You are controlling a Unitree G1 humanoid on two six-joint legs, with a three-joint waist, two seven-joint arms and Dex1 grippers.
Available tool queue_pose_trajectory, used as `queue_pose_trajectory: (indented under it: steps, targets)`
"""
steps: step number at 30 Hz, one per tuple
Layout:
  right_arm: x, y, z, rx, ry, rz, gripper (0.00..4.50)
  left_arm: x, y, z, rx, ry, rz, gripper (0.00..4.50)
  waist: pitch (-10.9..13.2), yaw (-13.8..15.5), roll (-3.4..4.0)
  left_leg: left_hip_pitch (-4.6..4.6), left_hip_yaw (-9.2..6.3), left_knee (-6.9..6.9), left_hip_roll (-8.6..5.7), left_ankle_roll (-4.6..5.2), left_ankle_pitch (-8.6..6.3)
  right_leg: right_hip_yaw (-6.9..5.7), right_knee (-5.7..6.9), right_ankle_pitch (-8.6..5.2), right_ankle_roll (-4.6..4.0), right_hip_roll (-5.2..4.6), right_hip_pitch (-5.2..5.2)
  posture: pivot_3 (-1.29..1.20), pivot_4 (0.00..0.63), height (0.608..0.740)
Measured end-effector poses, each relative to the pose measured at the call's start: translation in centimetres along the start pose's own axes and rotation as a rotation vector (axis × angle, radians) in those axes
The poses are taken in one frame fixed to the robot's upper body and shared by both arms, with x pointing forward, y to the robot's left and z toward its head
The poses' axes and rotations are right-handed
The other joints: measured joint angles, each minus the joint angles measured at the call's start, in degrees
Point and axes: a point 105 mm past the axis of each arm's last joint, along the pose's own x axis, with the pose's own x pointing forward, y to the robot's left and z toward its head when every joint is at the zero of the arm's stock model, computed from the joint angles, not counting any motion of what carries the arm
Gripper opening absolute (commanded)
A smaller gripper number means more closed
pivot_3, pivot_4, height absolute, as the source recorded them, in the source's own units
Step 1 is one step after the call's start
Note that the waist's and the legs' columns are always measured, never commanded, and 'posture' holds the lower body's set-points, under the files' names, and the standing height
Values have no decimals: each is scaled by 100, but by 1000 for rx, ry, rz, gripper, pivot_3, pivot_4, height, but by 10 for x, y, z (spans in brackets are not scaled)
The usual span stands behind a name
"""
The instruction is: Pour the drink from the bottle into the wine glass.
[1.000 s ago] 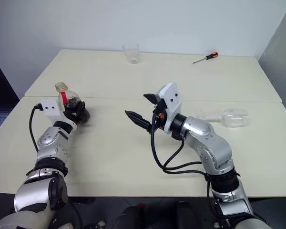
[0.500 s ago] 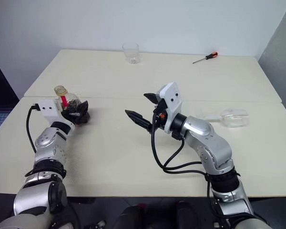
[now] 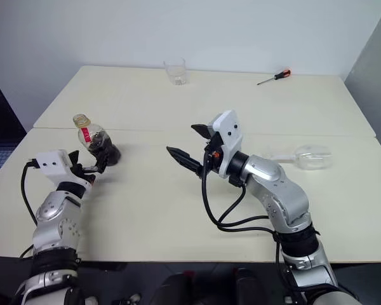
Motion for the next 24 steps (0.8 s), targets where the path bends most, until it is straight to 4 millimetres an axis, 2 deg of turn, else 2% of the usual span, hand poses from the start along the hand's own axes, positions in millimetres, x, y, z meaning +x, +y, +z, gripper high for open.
queue_pose_trajectory:
  steps: [7,11,13,15,21,24]
  targets:
    - [-14,-7,-12,11,34,-46,4500,-46,-17,-6,-60,76,5,4463,-2,4,-2,1,0,-1,3,0,-1,1,-6,0,0,1,5,0,150,740]
    - [-32,-26,-16,28,50,-169,4500,-81,-51,-15,-98,170,-102,4463,-3,18,-2,3,-2,-3,1,0,-1,9,-11,-1,0,0,14,0,150,740]
    - [-39,-37,-22,66,66,-251,4500,-91,-68,-12,-98,197,-190,4463,-3,22,-3,3,-9,-2,2,0,0,9,-9,-1,-1,4,15,0,150,740]
    - [-48,-51,-26,119,75,-363,4500,-97,-90,-1,-57,193,-322,4463,-3,22,-1,6,-6,-5,0,0,0,6,-5,-2,-3,7,16,0,150,740]
    - [-66,-77,-36,312,48,-629,4500,-94,-133,29,-13,125,-599,4463,-5,9,4,15,9,-19,2,0,0,6,-6,-4,-5,12,15,0,150,740]
    - [-76,-85,-43,418,38,-741,4500,-97,-149,32,2,122,-717,4463,-5,1,6,15,12,-24,1,0,0,9,-13,-4,-5,12,15,0,150,740]
